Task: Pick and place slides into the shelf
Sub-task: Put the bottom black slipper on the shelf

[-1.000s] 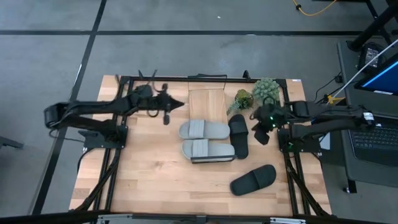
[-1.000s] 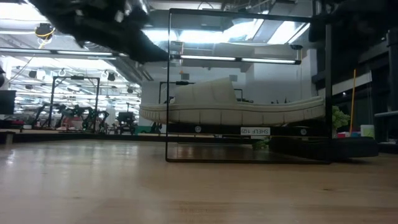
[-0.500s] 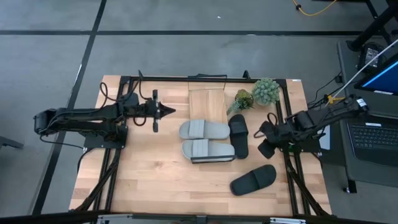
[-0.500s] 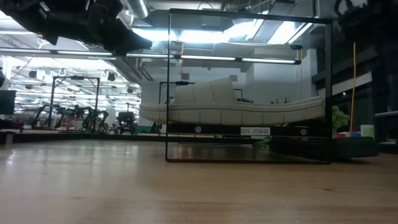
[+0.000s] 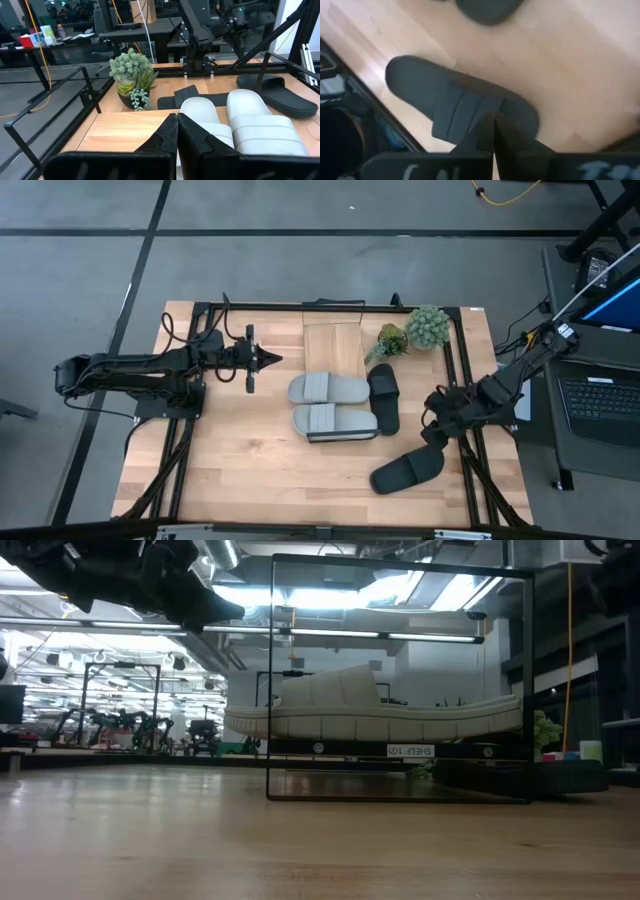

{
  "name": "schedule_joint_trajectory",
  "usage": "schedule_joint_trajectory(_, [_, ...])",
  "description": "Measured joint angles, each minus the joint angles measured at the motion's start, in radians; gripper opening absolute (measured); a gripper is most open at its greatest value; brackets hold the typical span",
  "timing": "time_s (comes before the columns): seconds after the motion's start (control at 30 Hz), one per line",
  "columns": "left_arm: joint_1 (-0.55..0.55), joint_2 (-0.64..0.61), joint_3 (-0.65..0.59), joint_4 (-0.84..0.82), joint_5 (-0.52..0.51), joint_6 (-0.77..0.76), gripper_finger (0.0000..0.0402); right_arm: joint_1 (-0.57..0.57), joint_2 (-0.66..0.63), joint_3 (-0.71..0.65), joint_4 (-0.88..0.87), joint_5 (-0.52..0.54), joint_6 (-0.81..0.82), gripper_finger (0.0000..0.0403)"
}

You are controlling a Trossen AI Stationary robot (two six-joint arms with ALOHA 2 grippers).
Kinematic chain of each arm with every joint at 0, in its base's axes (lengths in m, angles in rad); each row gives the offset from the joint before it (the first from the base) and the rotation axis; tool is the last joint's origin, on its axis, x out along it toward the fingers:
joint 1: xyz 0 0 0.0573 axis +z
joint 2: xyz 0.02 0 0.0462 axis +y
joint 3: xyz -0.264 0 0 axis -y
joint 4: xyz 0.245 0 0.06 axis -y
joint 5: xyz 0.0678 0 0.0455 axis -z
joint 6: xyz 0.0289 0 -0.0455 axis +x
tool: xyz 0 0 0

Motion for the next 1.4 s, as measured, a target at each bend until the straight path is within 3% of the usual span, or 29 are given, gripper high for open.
schedule_joint_trajectory(0.17, [0.0, 0.0, 0.0, 0.0, 0.0, 0.0, 0.0, 0.118, 0.002, -0.094, 0.197, 0.098, 0.107, 0.0002])
schedule_joint_trajectory(0.37, [0.001, 0.0, 0.0, 0.0, 0.001, 0.001, 0.0, 0.272, 0.039, -0.104, 0.186, 0.154, 0.318, 0.0002])
schedule_joint_trajectory(0.57, [0.001, 0.0, 0.0, 0.0, 0.001, 0.001, 0.0, 0.428, 0.106, -0.104, 0.223, 0.303, 0.484, 0.0002])
schedule_joint_trajectory(0.67, [0.001, 0.0, 0.0, 0.0, 0.001, 0.001, 0.0, 0.475, 0.144, -0.104, 0.223, 0.311, 0.558, 0.0004])
schedule_joint_trajectory(1.1, [0.001, 0.0, 0.0, 0.0, 0.001, -0.006, 0.0, 0.506, 0.207, -0.104, 0.222, 0.314, 0.625, 0.0052])
schedule_joint_trajectory(1.4, [0.001, 0.0, 0.0, 0.0, 0.001, -0.03, 0.0, 0.506, 0.207, -0.104, 0.184, 0.314, 0.693, 0.011])
